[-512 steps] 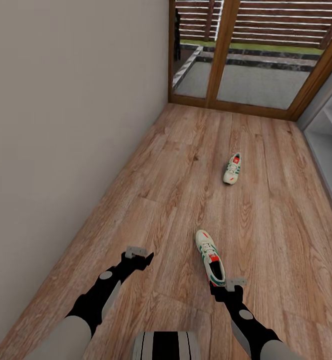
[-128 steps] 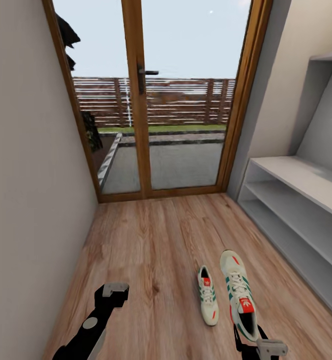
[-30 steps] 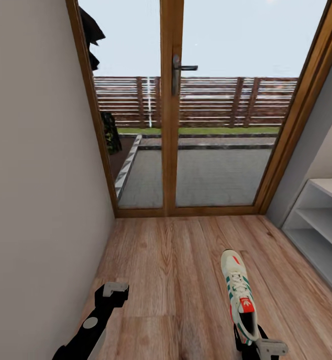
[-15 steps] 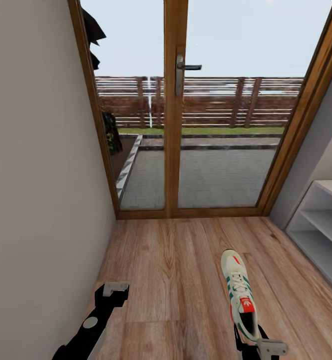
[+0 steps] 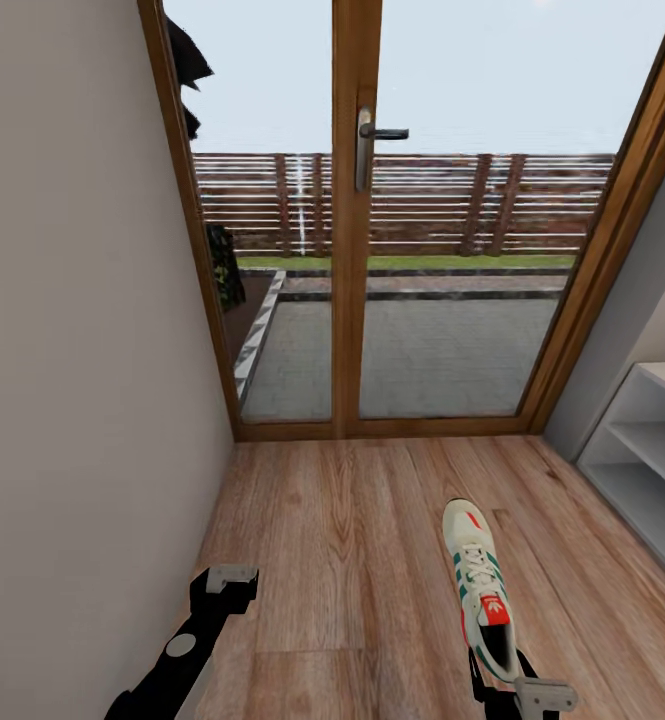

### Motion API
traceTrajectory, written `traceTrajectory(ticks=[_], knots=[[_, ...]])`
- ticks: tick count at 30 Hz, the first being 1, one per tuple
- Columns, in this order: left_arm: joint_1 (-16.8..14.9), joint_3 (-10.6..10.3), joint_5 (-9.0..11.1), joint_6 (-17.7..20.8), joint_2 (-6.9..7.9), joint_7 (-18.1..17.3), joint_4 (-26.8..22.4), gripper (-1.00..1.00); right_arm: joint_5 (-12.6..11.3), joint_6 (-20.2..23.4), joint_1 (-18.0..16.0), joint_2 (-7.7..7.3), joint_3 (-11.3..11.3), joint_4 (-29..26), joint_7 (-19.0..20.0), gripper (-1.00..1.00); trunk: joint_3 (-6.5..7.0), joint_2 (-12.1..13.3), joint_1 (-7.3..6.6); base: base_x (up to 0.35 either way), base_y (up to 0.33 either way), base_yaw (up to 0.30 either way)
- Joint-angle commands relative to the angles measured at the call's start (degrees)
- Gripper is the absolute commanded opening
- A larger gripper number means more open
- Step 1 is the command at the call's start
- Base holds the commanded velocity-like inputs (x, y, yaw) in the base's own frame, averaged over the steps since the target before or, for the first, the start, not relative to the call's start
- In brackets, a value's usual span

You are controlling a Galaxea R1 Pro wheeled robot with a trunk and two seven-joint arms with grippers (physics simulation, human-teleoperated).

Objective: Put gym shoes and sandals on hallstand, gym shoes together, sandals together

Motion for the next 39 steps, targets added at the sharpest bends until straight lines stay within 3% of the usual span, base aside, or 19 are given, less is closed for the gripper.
traceTrajectory(ticks=[1, 20, 39], knots=[[-0.03, -0.24, 0.06, -0.18, 0.03, 0.38, 0.03, 1.0, -0.23, -0.15, -0.03, -0.02, 0.16, 0.01, -0.02, -1.0, -0.05, -0.02, -0.01, 0.004, 0.003, 0.0], [-0.03, -0.24, 0.06, -0.13, 0.03, 0.38, 0.03, 1.0, -0.24, -0.15, -0.03, -0.04, 0.18, 0.03, -0.02, -1.0, -0.05, -0.02, -0.01, 0.095, 0.018, 0.0], [-0.03, -0.2, 0.06, -0.09, 0.03, 0.38, -0.11, 1.0, -0.24, -0.15, -0.03, -0.01, 0.16, 0.02, -0.02, -1.0, -0.05, -0.02, -0.01, 0.305, 0.0, 0.0]])
